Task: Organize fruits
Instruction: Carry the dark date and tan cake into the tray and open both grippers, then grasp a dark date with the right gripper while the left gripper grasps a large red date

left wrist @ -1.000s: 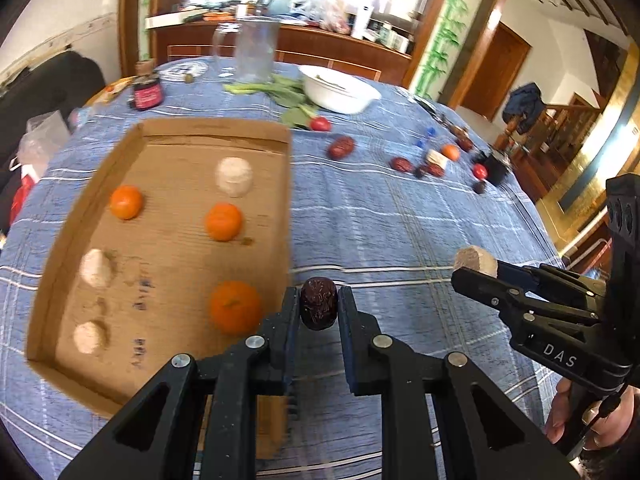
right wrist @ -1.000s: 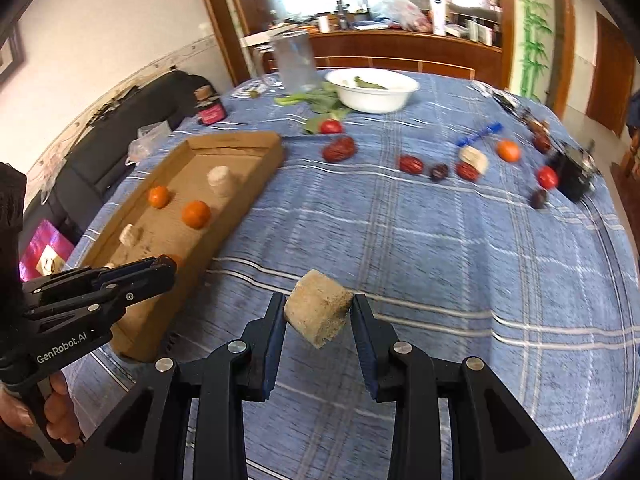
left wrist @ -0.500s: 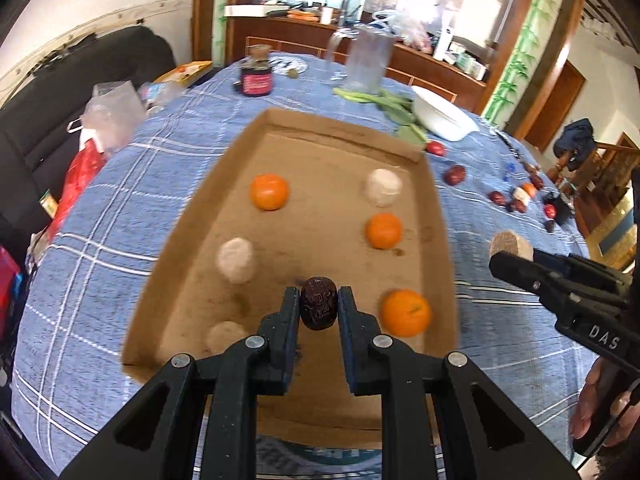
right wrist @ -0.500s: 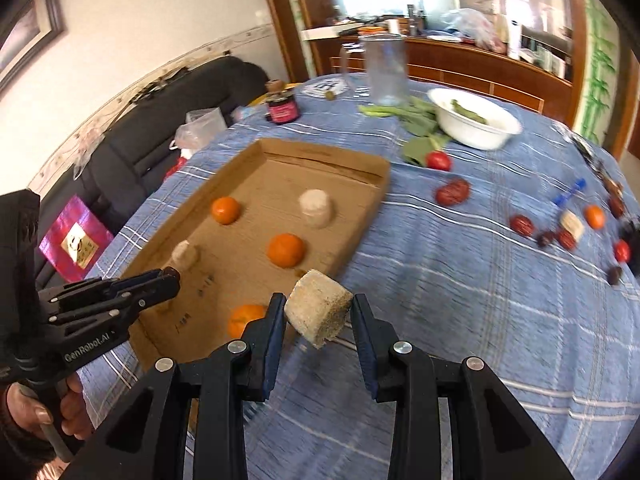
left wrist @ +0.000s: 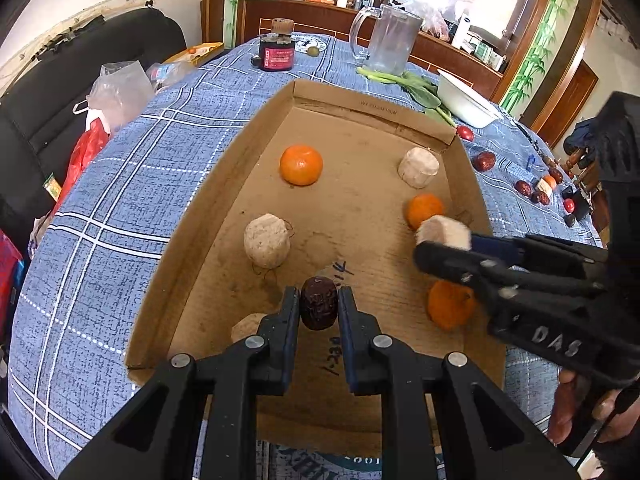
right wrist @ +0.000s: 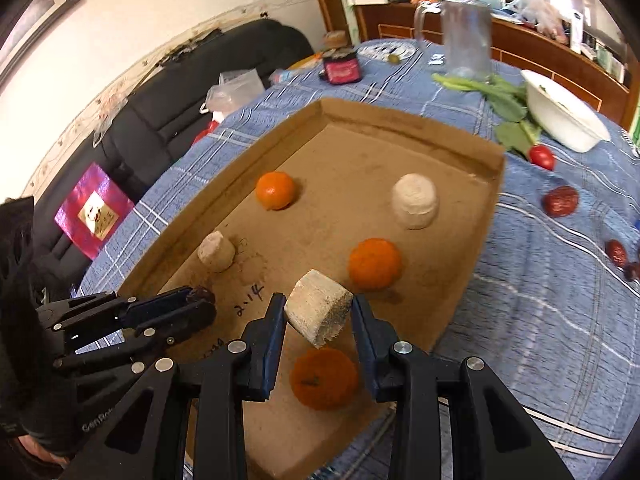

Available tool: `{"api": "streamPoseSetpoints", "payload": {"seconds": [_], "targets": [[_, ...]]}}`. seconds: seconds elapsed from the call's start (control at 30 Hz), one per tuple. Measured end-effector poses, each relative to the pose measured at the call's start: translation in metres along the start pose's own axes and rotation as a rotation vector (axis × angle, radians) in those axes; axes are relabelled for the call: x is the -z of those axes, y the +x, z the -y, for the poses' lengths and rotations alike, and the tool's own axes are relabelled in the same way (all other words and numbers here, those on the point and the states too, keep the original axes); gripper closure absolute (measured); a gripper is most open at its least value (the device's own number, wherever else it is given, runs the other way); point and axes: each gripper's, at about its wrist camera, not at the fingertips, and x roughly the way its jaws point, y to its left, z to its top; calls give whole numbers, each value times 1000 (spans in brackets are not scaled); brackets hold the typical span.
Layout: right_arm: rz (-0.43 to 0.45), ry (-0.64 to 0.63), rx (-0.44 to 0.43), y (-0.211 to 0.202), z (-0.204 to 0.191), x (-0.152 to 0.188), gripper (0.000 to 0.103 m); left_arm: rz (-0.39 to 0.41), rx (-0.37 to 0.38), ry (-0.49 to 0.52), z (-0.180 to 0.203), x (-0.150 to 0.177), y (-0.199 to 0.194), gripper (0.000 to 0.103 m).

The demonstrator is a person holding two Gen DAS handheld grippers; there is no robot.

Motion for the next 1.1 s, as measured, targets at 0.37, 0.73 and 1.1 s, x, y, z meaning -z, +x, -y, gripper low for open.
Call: {"api": "streamPoseSetpoints", "payload": {"seconds": [0.37,0.73,1.1], "targets": [[-38,-43,41,21,0,-1,66,-15,-13,18,3,1,14,85],[-39,-45,60,15,2,0,66,-11,-25,44,12,7,12,68],[23,-10,76,-32,10,13,65,33,-76,47,21,17,-9,54]]}}
